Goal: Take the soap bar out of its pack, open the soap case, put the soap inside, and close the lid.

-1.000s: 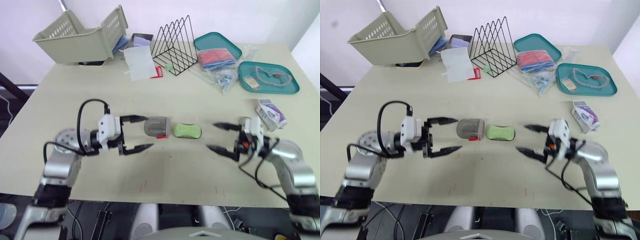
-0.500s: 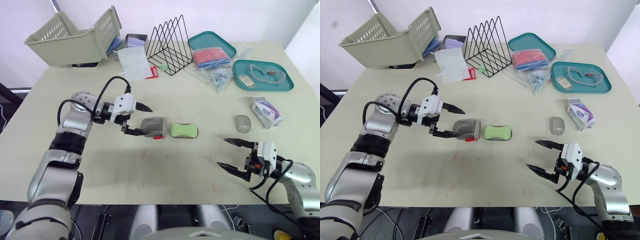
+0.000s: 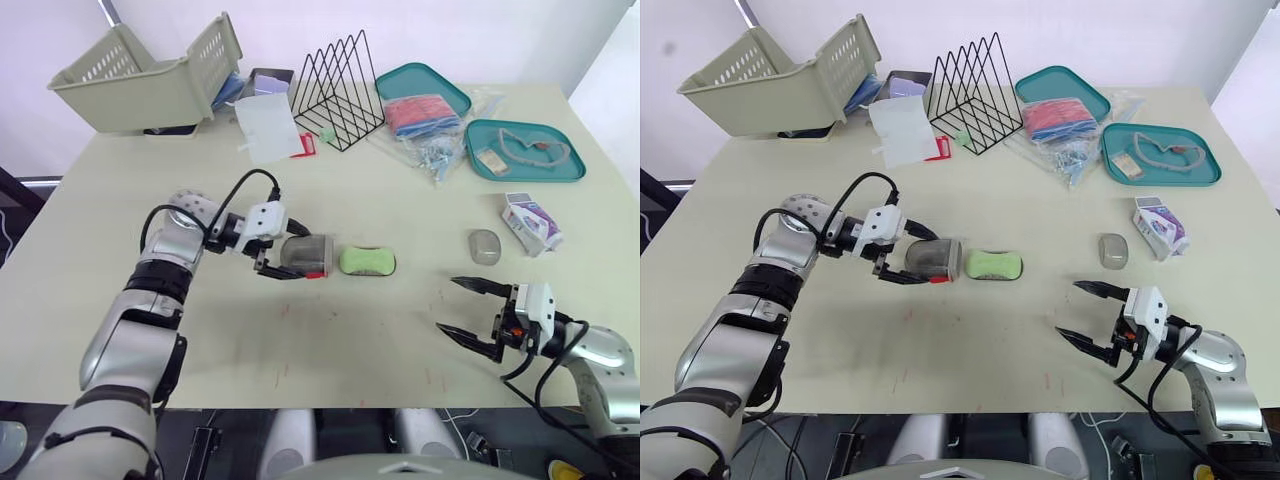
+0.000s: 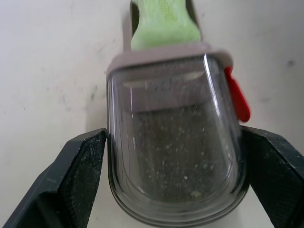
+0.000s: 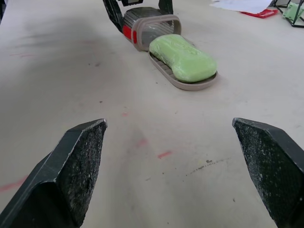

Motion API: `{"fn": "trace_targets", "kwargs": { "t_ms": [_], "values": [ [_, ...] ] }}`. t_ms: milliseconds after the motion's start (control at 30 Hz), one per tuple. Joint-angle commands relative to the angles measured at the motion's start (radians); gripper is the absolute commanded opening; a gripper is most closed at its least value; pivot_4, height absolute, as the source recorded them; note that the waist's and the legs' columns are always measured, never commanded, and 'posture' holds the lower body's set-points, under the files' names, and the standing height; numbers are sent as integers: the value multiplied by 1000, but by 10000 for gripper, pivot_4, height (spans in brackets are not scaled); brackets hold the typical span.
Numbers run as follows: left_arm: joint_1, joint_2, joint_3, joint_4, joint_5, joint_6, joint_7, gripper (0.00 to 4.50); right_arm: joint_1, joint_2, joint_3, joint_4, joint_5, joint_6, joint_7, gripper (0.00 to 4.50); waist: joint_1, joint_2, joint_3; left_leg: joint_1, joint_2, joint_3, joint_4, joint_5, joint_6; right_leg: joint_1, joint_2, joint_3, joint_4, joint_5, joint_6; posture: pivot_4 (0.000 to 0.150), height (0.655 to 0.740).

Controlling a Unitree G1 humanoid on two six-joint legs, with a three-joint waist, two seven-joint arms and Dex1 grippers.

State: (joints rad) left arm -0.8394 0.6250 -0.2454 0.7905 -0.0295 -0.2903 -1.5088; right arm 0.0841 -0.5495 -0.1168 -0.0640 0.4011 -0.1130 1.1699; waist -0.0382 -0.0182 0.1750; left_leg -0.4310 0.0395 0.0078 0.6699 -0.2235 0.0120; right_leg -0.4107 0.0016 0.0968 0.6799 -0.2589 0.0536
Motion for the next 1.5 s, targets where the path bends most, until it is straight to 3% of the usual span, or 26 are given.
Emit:
{"fn": "trace_targets", "kwargs": {
  "t_ms": [33, 333, 367, 433, 633, 833, 933, 1133, 1500],
  "values": [
    [-21, -5, 9, 2, 15, -11, 24, 45000, -10, -9, -10, -20, 23, 1, -14, 44458, 0, 0, 0, 0, 0, 0, 0, 0, 0, 0, 0, 0, 0, 0, 0, 1500, 7400],
    [-22, -16, 22, 23, 20, -16, 37, 45000, -11, -27, -4, -19, 19, 0, -6, 44458, 1, 0, 0, 0, 0, 0, 0, 0, 0, 0, 0, 0, 0, 0, 0, 1500, 7400],
    [-22, -18, 25, 24, 17, -16, 34, 39612, -12, -27, -3, -20, 20, 1, -7, 45000, 1, 0, 0, 0, 0, 0, 0, 0, 0, 0, 0, 0, 0, 0, 0, 1500, 7400],
    [-22, -23, 31, 21, 6, -8, 26, 34523, -13, -30, -1, -21, 20, 2, -4, 45000, 1, 0, 0, 0, 0, 0, 0, 0, 0, 0, 0, 0, 0, 0, 0, 1500, 7400],
    [-20, -22, 44, 4, -5, -3, 20, 34572, -54, -77, 27, -62, 10, 31, 21, 45000, -1, 0, 0, 0, 0, 0, 0, 0, 0, 0, 0, 0, 0, 0, 0, 1500, 7400],
    [10, -1, 56, -50, -19, 2, 20, 34572, -346, -165, 189, -139, -68, 307, -5, 45000, -4, 0, 0, 1, 1, 0, 0, 0, 0, -1, 1, 0, 1, 0, 0, 1500, 7400],
    [28, 3, 55, -79, -20, 5, 18, 34572, -542, -154, 317, -76, -151, 405, 30, 45000, -2, 0, 0, 0, 1, -2, 0, 0, 0, -1, 1, -1, 1, 0, -1, 1500, 7400],
    [44, 9, 54, -110, -20, 20, 20, 34572, -745, -91, 453, 59, -207, 497, 75, 45000, 10, 0, 0, -2, -1, -2, 0, 0, 0, -1, -2, -3, -1, 0, 0, 1500, 7400],
    [81, 14, 56, -174, -29, 50, 24, 34572, -869, 17, 543, 308, -304, 478, 121, 45000, 1, 0, 0, -2, -1, -3, 0, 0, 0, -1, -2, -4, 1, 0, -1, 1500, 7400]
  ]
}}
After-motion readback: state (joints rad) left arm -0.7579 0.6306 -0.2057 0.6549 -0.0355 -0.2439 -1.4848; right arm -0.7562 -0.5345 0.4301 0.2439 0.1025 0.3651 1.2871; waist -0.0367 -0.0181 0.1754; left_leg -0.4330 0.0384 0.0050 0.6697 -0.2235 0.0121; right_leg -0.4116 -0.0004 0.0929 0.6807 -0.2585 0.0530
